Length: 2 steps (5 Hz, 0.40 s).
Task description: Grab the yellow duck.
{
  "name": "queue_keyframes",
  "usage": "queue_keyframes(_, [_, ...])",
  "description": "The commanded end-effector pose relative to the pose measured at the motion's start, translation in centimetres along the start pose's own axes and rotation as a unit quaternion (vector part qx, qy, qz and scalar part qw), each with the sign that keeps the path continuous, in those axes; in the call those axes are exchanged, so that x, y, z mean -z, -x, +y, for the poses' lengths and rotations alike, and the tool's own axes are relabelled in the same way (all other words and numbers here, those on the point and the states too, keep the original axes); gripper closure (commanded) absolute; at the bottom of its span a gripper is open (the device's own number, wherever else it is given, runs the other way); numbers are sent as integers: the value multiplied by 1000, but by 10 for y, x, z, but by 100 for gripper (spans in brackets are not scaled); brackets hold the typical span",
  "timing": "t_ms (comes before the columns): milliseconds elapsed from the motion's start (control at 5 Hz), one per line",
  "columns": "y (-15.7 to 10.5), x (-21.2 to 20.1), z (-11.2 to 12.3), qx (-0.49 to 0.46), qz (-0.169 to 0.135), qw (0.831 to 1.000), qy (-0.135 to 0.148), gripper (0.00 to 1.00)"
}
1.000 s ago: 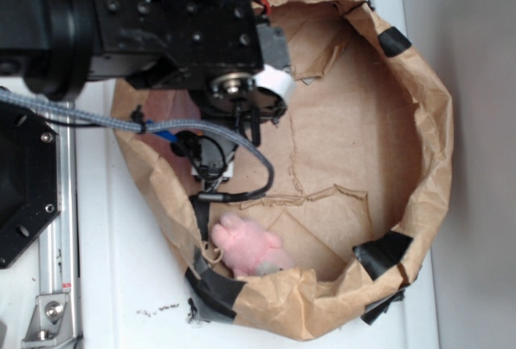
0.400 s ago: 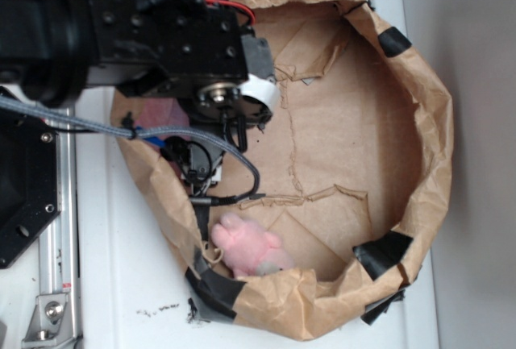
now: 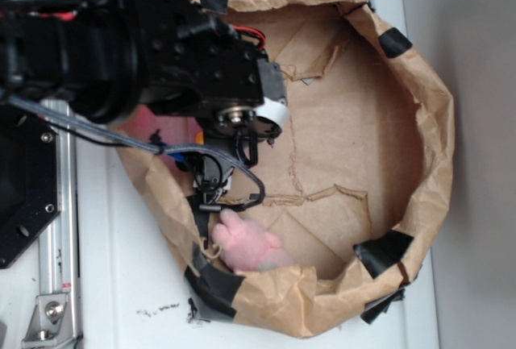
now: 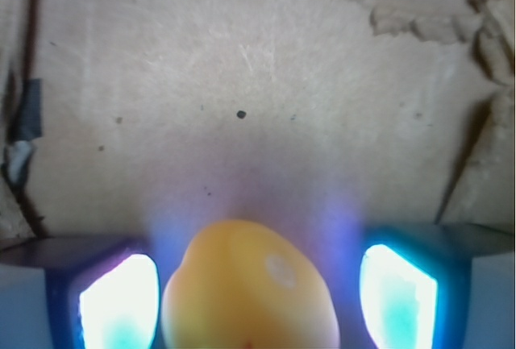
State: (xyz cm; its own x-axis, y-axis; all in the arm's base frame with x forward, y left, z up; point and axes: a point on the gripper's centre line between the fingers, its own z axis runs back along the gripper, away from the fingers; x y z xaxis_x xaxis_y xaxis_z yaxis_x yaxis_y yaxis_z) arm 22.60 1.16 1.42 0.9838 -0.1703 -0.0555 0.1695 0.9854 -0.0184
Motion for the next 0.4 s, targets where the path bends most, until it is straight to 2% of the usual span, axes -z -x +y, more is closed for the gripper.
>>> queue_keyframes(0, [-5,-5,1,3,-17,1000,-10,100])
queue_keyframes(200, [-20,-19,7,-3,-37,999,-35,100])
